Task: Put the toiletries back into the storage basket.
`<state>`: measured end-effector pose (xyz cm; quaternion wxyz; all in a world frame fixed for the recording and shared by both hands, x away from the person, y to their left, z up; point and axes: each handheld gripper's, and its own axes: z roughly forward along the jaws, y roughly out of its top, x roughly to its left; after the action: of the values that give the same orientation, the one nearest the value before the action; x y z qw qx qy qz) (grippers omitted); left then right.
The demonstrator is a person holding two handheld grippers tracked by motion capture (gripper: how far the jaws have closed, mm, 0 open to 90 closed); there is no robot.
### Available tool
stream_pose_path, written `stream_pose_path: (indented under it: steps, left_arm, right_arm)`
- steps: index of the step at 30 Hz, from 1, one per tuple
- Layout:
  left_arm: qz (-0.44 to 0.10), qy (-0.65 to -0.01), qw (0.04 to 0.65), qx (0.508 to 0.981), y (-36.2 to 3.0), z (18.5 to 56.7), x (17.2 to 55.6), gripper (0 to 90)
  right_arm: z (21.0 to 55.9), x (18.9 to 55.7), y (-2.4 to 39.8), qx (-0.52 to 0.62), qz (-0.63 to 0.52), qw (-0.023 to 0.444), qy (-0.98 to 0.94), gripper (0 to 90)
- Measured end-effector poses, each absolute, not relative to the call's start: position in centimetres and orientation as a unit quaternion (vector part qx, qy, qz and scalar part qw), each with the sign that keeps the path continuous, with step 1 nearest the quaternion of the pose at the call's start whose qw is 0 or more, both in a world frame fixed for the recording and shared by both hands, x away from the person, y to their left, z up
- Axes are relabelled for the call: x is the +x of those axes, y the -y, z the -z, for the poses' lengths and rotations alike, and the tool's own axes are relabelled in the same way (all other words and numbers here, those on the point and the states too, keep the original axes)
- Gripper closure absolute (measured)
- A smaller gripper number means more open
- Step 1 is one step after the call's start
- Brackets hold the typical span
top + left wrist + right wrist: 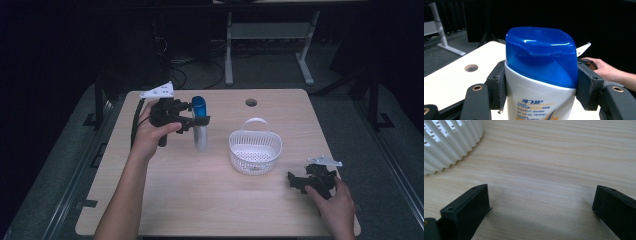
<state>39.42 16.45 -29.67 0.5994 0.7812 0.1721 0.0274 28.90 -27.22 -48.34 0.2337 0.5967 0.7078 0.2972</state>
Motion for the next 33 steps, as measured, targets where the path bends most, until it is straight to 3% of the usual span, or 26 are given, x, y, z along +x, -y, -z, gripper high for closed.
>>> stream_pose_path:
  steps: [33]
  left_arm:
    - [-0.010,-0.120,0.610,0.783,-9.3,29.7,40.4,36.7]
  right_arm:
    - [48.3,28.9,27.2,0.596,-0.297,0.233,-0.709,0.5]
